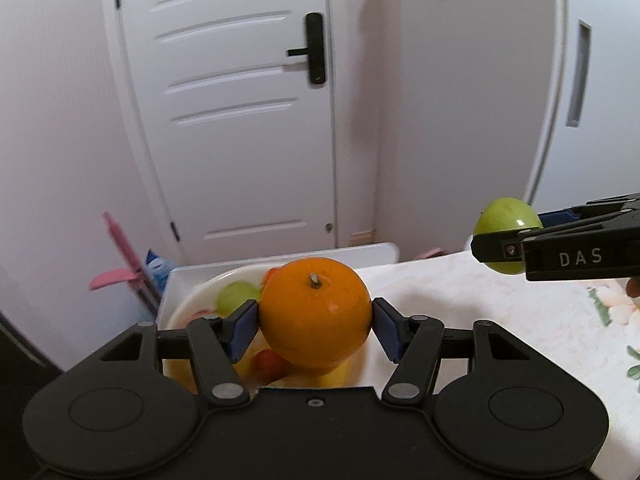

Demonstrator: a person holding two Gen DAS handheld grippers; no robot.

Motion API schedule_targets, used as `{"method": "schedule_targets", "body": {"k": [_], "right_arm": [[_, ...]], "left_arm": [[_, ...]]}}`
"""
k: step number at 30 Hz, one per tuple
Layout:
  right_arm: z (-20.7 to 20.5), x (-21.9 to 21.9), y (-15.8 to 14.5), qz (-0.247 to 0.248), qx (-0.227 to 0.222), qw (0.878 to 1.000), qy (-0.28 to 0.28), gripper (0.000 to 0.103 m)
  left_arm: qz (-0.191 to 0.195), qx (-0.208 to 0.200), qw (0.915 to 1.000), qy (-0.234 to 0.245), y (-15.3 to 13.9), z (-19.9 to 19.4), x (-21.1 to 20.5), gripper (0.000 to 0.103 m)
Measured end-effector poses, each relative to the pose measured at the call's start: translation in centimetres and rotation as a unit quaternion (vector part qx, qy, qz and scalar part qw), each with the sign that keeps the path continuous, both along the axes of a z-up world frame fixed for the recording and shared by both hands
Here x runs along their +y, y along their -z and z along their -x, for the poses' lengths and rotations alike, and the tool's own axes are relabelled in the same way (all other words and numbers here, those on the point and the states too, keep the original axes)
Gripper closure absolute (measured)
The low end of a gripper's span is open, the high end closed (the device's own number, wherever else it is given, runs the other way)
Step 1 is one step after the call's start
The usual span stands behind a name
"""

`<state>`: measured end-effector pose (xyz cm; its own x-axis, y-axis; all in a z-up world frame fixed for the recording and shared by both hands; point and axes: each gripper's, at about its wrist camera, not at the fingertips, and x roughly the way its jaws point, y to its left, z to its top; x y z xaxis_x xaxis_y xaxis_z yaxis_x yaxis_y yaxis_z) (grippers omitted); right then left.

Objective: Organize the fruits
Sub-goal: 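Carry the orange and green apple into the duck bowl and open both tools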

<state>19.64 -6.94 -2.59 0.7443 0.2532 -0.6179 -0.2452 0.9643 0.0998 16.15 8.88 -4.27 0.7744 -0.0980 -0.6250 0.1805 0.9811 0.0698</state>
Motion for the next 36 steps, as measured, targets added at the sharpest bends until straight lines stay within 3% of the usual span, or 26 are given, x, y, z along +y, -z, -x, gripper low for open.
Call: {"method": "schedule_targets", "body": {"k": [12, 30, 31, 34, 36], "right_arm": [[-1.2, 5.3, 1.9, -0.003, 0.019, 1.000, 0.003, 0.033], [-4.0, 5.5, 4.0, -0.007, 0.040, 0.998, 0.038, 0.033], [-4.1, 5.5, 4.0, -0.007, 0.040, 0.998, 0.038, 0.033], [-4.1, 5.5, 4.0, -0.007, 0.040, 0.999, 0.036, 0.033], [-4.2, 5.6, 4.1, -0.006, 0.040, 0.999, 0.034, 0.033]], "left_arm": [[-0.009, 0.010, 0.9997, 0.020, 1.8, -2.8, 4.0, 0.038], [-0.034, 0.034, 0.9957, 0.079, 4.9, -7.3, 3.5, 0.037], [-0.036, 0.034, 0.9957, 0.079, 4.9, -7.3, 3.5, 0.036], [-0.037, 0.018, 0.9959, 0.080, 4.4, -6.8, 3.6, 0.018], [-0.034, 0.011, 0.9963, 0.078, 4.0, -6.4, 3.8, 0.017]]}}
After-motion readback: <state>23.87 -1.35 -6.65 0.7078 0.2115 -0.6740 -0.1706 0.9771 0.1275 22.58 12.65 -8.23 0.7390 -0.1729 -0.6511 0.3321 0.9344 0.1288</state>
